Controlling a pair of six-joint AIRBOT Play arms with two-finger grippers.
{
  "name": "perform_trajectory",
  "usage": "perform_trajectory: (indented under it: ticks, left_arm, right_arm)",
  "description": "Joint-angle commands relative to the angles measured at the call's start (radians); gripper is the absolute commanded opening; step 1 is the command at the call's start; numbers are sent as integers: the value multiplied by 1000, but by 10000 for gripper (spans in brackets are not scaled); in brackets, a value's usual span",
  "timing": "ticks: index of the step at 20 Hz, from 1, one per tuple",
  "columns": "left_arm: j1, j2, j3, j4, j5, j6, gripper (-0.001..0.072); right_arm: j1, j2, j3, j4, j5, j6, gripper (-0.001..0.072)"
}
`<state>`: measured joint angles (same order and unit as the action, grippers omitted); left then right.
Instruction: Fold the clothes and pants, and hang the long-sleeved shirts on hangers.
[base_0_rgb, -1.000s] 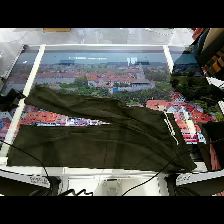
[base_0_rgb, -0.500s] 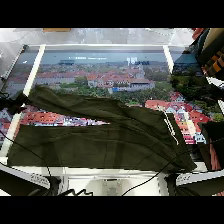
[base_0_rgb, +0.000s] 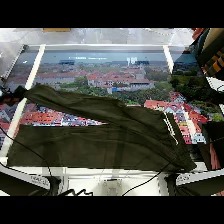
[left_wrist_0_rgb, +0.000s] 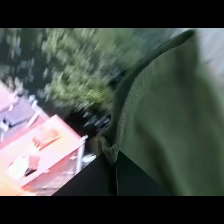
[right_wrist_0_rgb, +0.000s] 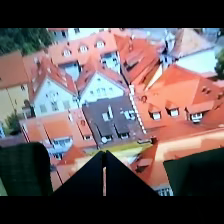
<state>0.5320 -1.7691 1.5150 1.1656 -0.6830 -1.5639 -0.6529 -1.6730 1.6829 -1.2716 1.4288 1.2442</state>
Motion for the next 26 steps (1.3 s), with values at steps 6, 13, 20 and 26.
perform_trajectory:
  ticks: [6, 13, 20, 26]
  left_arm:
    - [-2, 270, 6, 211, -259, 38, 17]
    - [-3, 263, 1, 456, -531, 38, 17]
    - [-35, 210, -2, 447, -537, 37, 16]
    - [-45, 207, -2, 447, -533, 38, 16]
  right_arm:
    - [16, -111, -105, 378, 192, -184, 432]
    - [100, -111, -413, 380, 127, -218, 446]
    - [214, -110, -476, 496, -137, -317, 409]
    - [279, -110, -401, 561, -249, -392, 34]
